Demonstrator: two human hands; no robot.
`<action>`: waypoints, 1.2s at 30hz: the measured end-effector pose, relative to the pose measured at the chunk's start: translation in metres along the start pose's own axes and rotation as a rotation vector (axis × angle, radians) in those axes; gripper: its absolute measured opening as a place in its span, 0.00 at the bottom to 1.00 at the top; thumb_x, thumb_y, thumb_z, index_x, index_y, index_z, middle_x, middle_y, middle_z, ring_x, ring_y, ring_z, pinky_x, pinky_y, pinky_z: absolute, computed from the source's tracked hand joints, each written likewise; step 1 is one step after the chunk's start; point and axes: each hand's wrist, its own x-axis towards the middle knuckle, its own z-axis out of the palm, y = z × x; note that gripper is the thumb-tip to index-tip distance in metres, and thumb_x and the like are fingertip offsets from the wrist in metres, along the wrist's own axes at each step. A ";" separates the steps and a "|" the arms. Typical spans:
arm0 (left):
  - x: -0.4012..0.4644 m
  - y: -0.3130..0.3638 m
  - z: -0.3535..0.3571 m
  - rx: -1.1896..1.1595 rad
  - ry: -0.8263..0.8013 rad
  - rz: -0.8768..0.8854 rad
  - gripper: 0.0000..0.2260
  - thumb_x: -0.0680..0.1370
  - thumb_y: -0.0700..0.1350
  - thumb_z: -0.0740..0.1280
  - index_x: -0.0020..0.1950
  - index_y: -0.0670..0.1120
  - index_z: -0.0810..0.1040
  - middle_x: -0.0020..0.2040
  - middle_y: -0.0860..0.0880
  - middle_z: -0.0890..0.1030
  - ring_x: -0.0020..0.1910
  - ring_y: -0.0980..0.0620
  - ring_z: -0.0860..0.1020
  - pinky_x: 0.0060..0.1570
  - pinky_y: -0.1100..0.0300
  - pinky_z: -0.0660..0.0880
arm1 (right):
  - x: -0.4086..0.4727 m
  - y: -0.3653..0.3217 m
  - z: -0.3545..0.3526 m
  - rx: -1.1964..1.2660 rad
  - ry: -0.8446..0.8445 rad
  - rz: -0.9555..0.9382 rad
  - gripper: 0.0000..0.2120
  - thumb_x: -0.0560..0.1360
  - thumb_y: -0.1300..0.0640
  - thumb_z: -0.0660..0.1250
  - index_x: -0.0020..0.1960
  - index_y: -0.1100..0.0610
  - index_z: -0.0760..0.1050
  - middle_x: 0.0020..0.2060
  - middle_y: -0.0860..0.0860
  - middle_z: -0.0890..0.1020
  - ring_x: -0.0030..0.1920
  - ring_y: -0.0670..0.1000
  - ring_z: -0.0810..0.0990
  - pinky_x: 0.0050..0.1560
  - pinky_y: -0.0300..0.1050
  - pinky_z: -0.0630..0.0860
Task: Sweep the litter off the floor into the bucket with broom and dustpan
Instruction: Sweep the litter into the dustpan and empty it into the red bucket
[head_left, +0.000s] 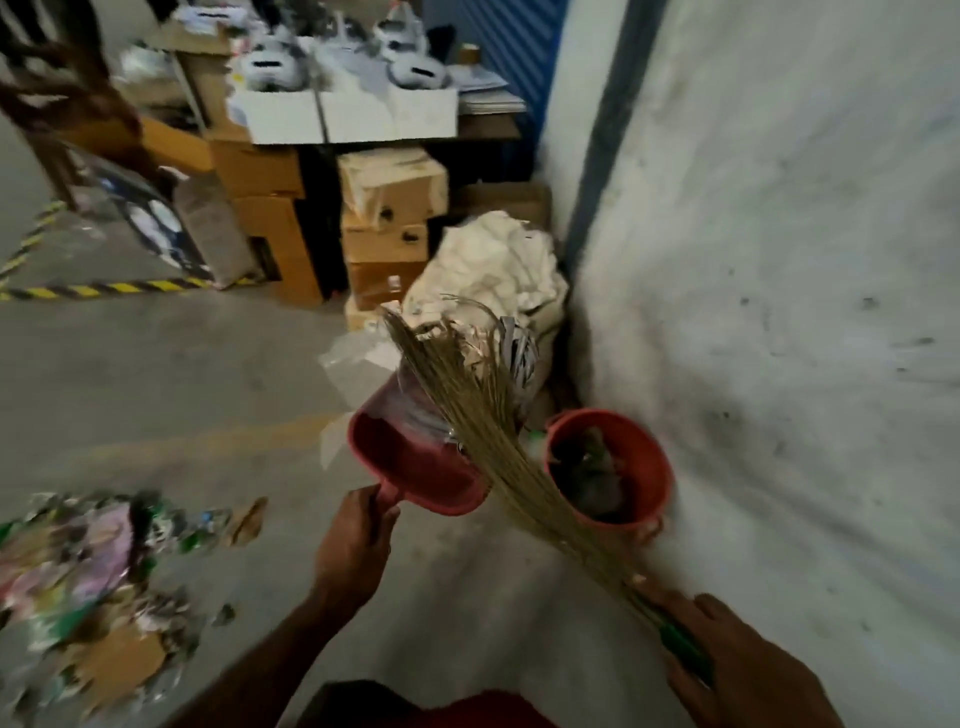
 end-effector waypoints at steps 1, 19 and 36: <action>0.004 0.016 0.017 0.002 -0.034 0.038 0.14 0.80 0.55 0.62 0.62 0.51 0.70 0.50 0.51 0.76 0.42 0.50 0.77 0.38 0.53 0.74 | -0.006 0.016 -0.002 0.019 -0.036 0.052 0.29 0.80 0.39 0.54 0.68 0.25 0.36 0.62 0.37 0.64 0.41 0.33 0.67 0.40 0.30 0.70; 0.082 0.192 0.242 0.036 -0.647 0.215 0.15 0.78 0.58 0.63 0.62 0.54 0.69 0.54 0.54 0.78 0.49 0.51 0.79 0.50 0.52 0.76 | -0.015 0.180 0.031 0.414 -0.274 0.655 0.28 0.81 0.40 0.56 0.67 0.25 0.37 0.67 0.46 0.67 0.67 0.48 0.70 0.68 0.39 0.67; 0.198 0.224 0.360 0.489 -0.916 0.121 0.06 0.79 0.44 0.64 0.53 0.49 0.79 0.57 0.44 0.79 0.59 0.42 0.78 0.52 0.55 0.73 | 0.168 0.229 0.083 0.268 -0.332 0.716 0.27 0.80 0.53 0.58 0.75 0.34 0.57 0.53 0.46 0.76 0.33 0.44 0.69 0.26 0.35 0.59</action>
